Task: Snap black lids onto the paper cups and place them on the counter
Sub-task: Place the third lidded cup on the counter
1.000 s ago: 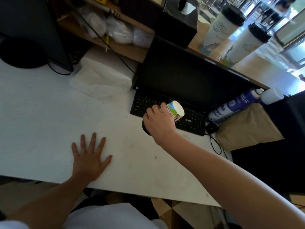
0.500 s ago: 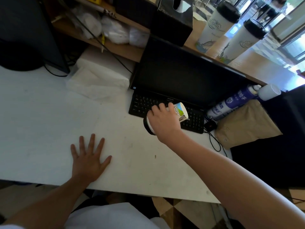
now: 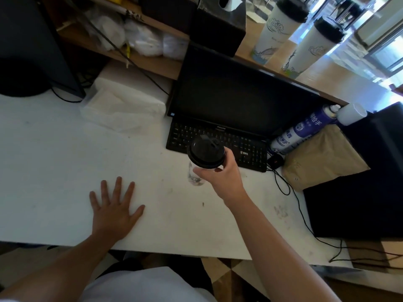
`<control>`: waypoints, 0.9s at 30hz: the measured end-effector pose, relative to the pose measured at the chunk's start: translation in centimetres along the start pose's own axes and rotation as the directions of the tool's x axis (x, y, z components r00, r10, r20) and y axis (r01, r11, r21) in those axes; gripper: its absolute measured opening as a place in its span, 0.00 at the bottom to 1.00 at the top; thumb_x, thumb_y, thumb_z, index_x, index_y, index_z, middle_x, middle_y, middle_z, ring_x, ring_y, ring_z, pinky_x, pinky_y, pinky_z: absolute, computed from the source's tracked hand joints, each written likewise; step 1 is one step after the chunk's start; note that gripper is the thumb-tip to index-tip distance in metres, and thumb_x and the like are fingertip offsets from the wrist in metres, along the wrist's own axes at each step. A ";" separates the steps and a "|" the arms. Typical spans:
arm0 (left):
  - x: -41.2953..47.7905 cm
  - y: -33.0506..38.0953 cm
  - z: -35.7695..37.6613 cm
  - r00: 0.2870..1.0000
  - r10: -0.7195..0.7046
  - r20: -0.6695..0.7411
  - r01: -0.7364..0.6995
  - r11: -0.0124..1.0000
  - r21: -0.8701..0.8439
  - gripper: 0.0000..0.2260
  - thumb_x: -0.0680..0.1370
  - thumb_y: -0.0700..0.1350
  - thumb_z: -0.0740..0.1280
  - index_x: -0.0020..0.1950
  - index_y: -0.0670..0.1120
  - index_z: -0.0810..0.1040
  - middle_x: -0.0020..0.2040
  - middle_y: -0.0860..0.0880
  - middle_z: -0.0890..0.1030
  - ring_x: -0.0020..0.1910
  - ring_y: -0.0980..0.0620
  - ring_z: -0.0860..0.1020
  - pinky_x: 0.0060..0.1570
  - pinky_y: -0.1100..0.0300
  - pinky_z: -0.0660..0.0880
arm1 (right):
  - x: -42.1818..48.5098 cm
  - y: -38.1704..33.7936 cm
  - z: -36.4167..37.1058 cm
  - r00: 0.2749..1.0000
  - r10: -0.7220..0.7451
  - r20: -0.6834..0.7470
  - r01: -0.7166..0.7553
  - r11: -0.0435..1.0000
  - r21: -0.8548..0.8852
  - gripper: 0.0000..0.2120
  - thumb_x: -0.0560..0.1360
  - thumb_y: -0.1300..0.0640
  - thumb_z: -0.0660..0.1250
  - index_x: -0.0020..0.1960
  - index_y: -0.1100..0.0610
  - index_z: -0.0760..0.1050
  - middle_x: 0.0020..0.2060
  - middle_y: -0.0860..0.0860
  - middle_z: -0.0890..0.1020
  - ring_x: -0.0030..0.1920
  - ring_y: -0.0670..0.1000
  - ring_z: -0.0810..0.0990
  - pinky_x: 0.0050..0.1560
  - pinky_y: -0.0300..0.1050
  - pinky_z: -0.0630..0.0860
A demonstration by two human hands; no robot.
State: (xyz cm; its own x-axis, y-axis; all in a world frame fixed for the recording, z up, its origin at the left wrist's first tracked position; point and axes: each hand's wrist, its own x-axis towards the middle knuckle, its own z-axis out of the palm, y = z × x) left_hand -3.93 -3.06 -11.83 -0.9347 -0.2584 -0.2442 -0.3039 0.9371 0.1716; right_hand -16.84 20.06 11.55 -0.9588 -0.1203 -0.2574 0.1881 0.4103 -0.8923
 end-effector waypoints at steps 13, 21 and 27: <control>1.4 10.8 -11.3 0.982 0.184 -0.031 -0.134 0.575 -0.807 0.30 0.74 0.41 0.76 0.74 0.48 0.69 0.69 0.52 0.76 0.65 0.54 0.75 0.63 0.62 0.72 | -1.3 3.0 1.2 0.992 0.100 -0.080 -0.086 0.982 0.166 0.34 0.65 0.63 0.82 0.67 0.54 0.72 0.59 0.49 0.81 0.59 0.45 0.80 0.51 0.35 0.80; 0.8 16.2 -14.0 0.953 0.169 -0.252 -0.303 0.551 -0.777 0.33 0.70 0.50 0.75 0.73 0.50 0.68 0.64 0.50 0.77 0.63 0.51 0.76 0.60 0.50 0.79 | -2.6 2.8 2.9 0.976 0.180 -0.124 -0.132 0.939 0.319 0.33 0.67 0.60 0.81 0.67 0.53 0.71 0.58 0.46 0.80 0.55 0.40 0.80 0.50 0.33 0.80; 0.5 16.4 -17.9 0.969 0.239 -0.062 -0.134 0.296 -0.946 0.28 0.71 0.43 0.79 0.64 0.61 0.70 0.57 0.61 0.80 0.57 0.60 0.80 0.48 0.67 0.79 | -3.2 2.5 -0.2 0.983 0.180 0.028 -0.174 0.881 0.440 0.29 0.69 0.59 0.79 0.66 0.51 0.74 0.62 0.46 0.81 0.62 0.48 0.80 0.62 0.47 0.79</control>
State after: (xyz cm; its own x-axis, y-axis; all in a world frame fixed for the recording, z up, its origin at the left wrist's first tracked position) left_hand -12.67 7.94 7.99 -0.9899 -0.0406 -0.1361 -0.1393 0.0905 0.9861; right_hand -13.31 21.64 10.25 -0.9028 -0.0698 -0.4243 0.4263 -0.0151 -0.9045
